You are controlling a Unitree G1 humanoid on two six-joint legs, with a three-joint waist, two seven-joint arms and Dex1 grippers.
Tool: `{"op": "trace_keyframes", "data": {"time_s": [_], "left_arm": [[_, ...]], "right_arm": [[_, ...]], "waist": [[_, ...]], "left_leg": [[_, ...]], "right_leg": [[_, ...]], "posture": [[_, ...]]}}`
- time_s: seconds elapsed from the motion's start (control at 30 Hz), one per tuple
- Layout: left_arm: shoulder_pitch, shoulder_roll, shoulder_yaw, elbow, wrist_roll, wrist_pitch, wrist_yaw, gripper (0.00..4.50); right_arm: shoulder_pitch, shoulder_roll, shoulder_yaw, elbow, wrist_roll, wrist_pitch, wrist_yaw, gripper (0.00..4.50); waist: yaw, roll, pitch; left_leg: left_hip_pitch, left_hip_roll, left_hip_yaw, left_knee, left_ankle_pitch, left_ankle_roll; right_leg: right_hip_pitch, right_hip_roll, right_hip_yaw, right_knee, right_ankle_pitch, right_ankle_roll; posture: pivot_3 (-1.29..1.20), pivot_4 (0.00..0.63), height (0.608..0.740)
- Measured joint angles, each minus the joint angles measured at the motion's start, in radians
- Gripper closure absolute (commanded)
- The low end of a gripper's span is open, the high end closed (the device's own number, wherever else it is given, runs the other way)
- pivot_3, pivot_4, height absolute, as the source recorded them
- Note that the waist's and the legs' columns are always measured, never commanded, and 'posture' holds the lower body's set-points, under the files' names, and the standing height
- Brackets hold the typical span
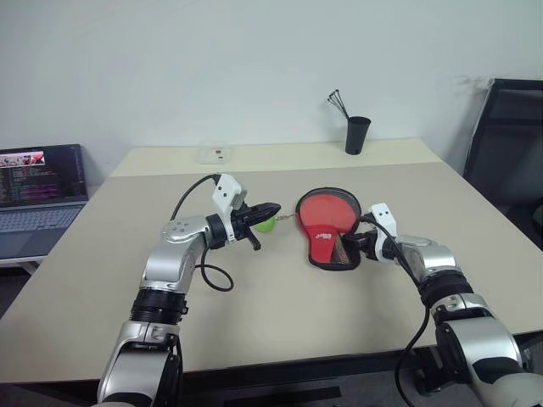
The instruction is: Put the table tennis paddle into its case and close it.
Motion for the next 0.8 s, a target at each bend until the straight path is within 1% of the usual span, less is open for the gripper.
{"op": "trace_keyframes", "data": {"time_s": [0.03, 0.07, 0.13, 0.2, 0.23, 0.4, 0.53, 0.67, 0.8], "left_arm": [[0.018, 0.012, 0.0, -0.006, -0.006, 0.003, -0.008, 4.5], [0.036, 0.025, 0.0, -0.015, -0.014, 0.01, -0.024, 4.5], [0.083, 0.063, 0.0, -0.044, -0.037, 0.031, -0.068, 4.5], [0.133, 0.121, 0.001, -0.083, -0.067, 0.067, -0.133, 4.5], [0.164, 0.161, 0.001, -0.112, -0.09, 0.093, -0.175, 4.5], [0.256, 0.274, 0.0, -0.2, -0.157, 0.163, -0.301, 4.5], [0.335, 0.333, 0.0, -0.291, -0.195, 0.193, -0.351, 4.5], [0.383, 0.363, 0.0, -0.347, -0.22, 0.217, -0.372, 4.5], [0.436, 0.408, 0.003, -0.384, -0.24, 0.234, -0.383, 4.5]], "right_arm": [[-0.004, 0.007, -0.005, 0.004, 0.001, 0.003, -0.001, 4.38], [-0.006, 0.013, -0.01, 0.004, 0.003, 0.007, -0.001, 4.47], [-0.008, 0.022, -0.027, 0.001, 0.01, 0.027, 0.0, 4.47], [-0.008, 0.033, -0.046, -0.016, 0.029, 0.068, 0.001, 4.47], [-0.007, 0.035, -0.053, -0.038, 0.045, 0.108, 0.006, 4.47], [0.017, 0.056, -0.074, -0.159, 0.105, 0.281, 0.021, 4.47], [0.06, 0.102, -0.085, -0.317, 0.171, 0.446, 0.005, 4.47], [0.115, 0.108, -0.085, -0.489, 0.224, 0.573, -0.015, 4.47], [0.241, 0.109, -0.084, -0.706, 0.271, 0.698, -0.058, 4.47]], "waist": [[-0.003, 0.0, 0.0], [-0.006, 0.0, 0.0], [-0.009, 0.0, 0.0], [-0.013, 0.0, 0.0], [-0.016, 0.0, 0.0], [-0.019, 0.0, 0.0], [-0.02, 0.0, 0.0], [-0.011, 0.0, 0.0], [0.002, 0.0, 0.0]], "left_leg": [[0.001, 0.0, 0.002, -0.001, 0.0, 0.0], [0.002, 0.001, 0.002, -0.001, 0.0, 0.0], [0.002, 0.002, 0.004, -0.001, 0.0, 0.0], [0.001, 0.002, 0.005, -0.002, 0.0, 0.0], [0.0, 0.002, 0.005, -0.002, 0.0, 0.0], [-0.002, 0.003, 0.007, -0.002, 0.0, 0.0], [-0.003, 0.003, 0.007, -0.003, 0.0, 0.0], [-0.004, 0.003, 0.007, -0.002, -0.001, 0.0], [-0.005, 0.003, 0.007, -0.003, -0.001, 0.001]], "right_leg": [[0.0, 0.001, 0.002, 0.0, 0.0, 0.0], [0.0, 0.001, 0.003, 0.001, 0.0, 0.0], [-0.002, 0.002, 0.005, 0.001, 0.0, 0.0], [-0.002, 0.003, 0.006, 0.001, 0.0, -0.001], [-0.004, 0.003, 0.007, 0.001, 0.0, -0.001], [-0.006, 0.003, 0.008, 0.0, -0.001, -0.001], [-0.007, 0.002, 0.008, -0.001, -0.001, -0.001], [-0.007, 0.001, 0.008, -0.002, -0.001, -0.001], [-0.008, 0.001, 0.008, -0.003, -0.001, -0.001]], "posture": [[0.0, 0.15, 0.74], [0.0, 0.15, 0.74], [0.0, 0.15, 0.74], [0.0, 0.15, 0.74], [0.0, 0.15, 0.74], [0.0, 0.15, 0.74], [0.0, 0.15, 0.74], [0.0, 0.15, 0.74], [0.0, 0.15, 0.74]]}}
